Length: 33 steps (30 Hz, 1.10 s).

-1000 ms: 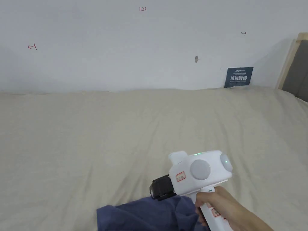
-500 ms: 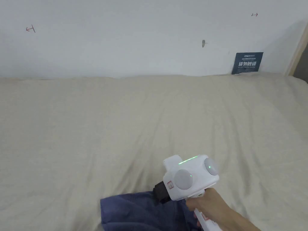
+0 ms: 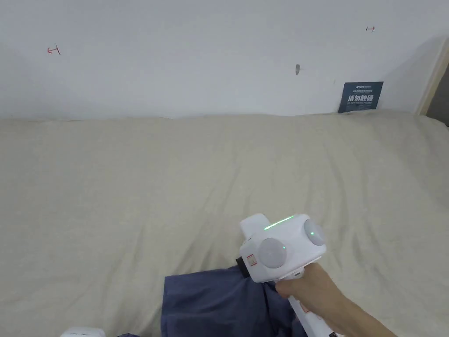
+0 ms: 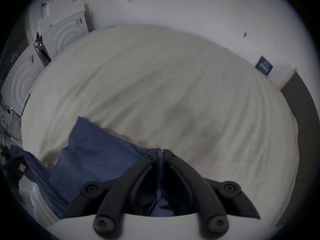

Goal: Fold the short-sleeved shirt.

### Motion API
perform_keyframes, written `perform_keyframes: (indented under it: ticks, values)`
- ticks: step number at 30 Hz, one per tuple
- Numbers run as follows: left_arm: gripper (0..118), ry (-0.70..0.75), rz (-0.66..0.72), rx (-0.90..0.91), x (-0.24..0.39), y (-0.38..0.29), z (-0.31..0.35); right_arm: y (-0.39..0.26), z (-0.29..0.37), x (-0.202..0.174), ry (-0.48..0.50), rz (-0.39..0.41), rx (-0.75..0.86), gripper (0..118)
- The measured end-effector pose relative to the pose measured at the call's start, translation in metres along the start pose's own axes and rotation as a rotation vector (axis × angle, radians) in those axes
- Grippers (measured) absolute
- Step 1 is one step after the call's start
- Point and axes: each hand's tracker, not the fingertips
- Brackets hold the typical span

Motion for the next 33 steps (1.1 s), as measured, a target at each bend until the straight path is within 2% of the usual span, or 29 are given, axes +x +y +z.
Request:
perform_keyframes:
  ticks: [1, 5, 6, 9, 13, 16, 18, 24, 30, 33]
  values:
    - [3, 0.001, -0.004, 0.002, 0.002, 0.003, 0.001, 0.003, 0.010, 0.004, -0.023, -0.005, 0.033, 10]
    - [3, 0.035, -0.017, 0.034, 0.005, 0.015, 0.013, 0.018, 0.056, 0.029, 0.054, -0.110, 0.111, 10]
    - [3, 0.035, -0.017, 0.038, 0.004, 0.019, 0.016, 0.021, 0.067, 0.034, 0.049, -0.140, 0.150, 10]
    - [3, 0.071, -0.009, 0.075, 0.003, 0.035, 0.030, 0.029, 0.108, 0.054, 0.016, -0.154, 0.229, 10]
    - [3, 0.213, -0.042, 0.230, 0.002, 0.065, 0.066, 0.036, 0.171, 0.080, -0.002, -0.193, 0.339, 10]
    - [3, 0.182, -0.005, 0.256, -0.009, 0.099, 0.088, 0.040, 0.221, 0.099, -0.064, -0.228, 0.433, 10]
    - [3, 0.235, -0.043, 0.312, -0.010, 0.118, 0.106, 0.041, 0.253, 0.114, -0.077, -0.264, 0.483, 10]
    - [3, 0.314, -0.111, 0.463, -0.012, 0.176, 0.162, 0.038, 0.358, 0.131, -0.140, -0.327, 0.642, 10]
    - [3, 0.354, -0.150, 0.598, -0.004, 0.235, 0.217, 0.041, 0.443, 0.132, -0.194, -0.314, 0.774, 10]
    - [3, 0.414, -0.155, 0.616, -0.005, 0.261, 0.236, 0.043, 0.475, 0.141, -0.225, -0.342, 0.811, 10]
